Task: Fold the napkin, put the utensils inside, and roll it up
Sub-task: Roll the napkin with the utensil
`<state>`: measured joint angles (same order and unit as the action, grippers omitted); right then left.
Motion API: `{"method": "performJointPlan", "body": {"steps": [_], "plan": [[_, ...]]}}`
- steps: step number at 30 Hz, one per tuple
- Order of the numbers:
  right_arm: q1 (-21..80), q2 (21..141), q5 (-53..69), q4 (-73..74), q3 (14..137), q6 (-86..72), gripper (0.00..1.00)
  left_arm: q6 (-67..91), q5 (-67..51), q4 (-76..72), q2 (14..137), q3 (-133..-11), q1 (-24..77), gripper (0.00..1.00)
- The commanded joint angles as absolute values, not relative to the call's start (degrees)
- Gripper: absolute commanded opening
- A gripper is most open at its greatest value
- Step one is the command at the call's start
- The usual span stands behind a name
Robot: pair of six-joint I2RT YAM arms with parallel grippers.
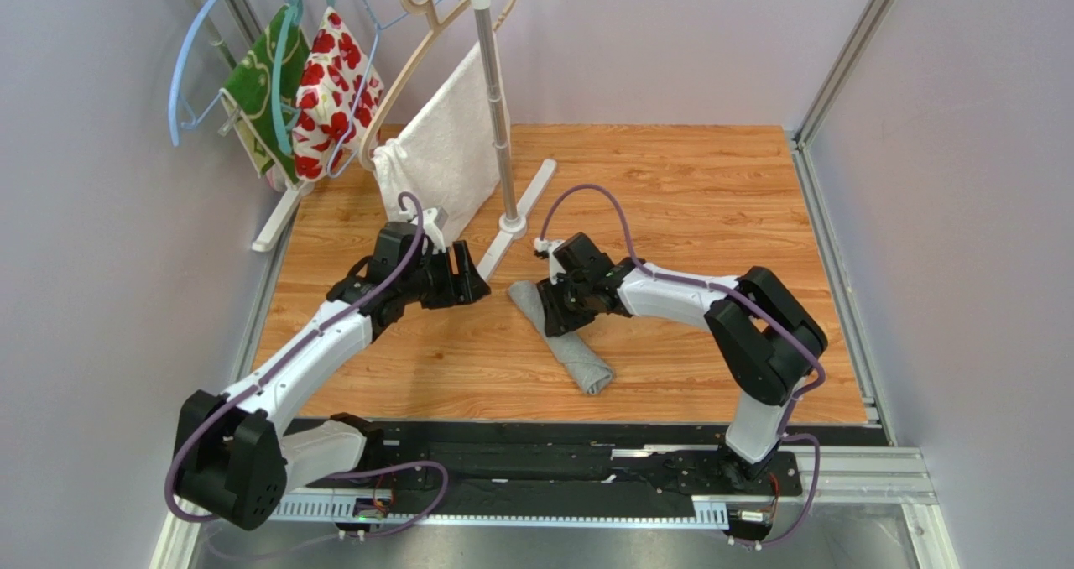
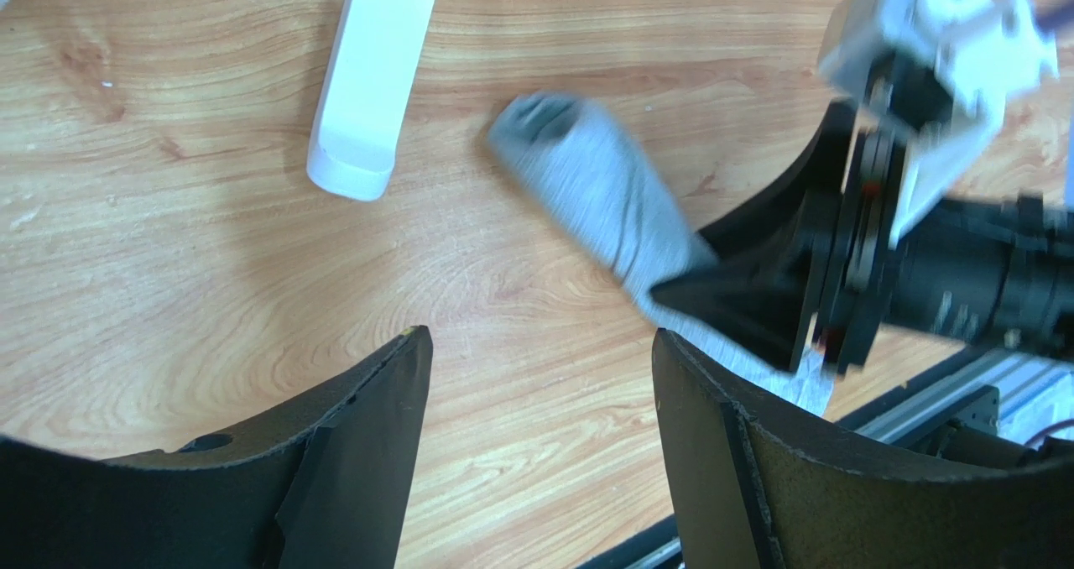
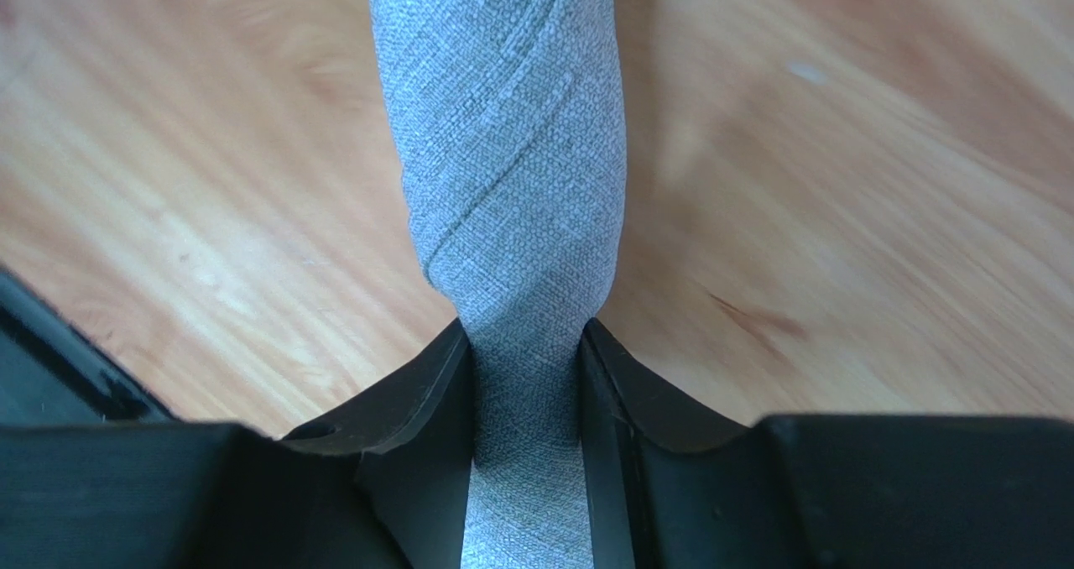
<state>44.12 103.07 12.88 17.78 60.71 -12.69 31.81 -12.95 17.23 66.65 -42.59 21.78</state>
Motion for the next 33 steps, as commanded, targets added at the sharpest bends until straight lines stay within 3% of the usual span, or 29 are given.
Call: {"method": "performJointPlan", "body": {"steps": [1, 7, 19, 29, 33], "plan": [[39.56, 100.56, 0.28, 26.36, 56.17, -22.13, 0.36, 30.76, -12.39, 22.49, 61.62, -43.33, 21.62, 0.73], [31.75, 98.0, -7.47, 28.12, 55.45, -28.03, 0.36, 28.04, -13.09, 29.17, 53.8, -46.57, 21.62, 0.73], [16.89, 109.41, -4.84, 31.99, 70.74, -25.14, 0.43, 19.25, -10.46, 38.14, 33.85, -51.15, 21.62, 0.79], [14.24, 112.33, -3.43, 33.32, 77.87, -17.15, 0.43, 17.05, -7.83, 39.9, 29.53, -49.66, 21.62, 0.81], [14.41, 106.1, 2.34, 31.99, 77.78, -13.89, 0.53, 16.7, -5.1, 38.94, 26.81, -47.73, 21.62, 0.82]]}}
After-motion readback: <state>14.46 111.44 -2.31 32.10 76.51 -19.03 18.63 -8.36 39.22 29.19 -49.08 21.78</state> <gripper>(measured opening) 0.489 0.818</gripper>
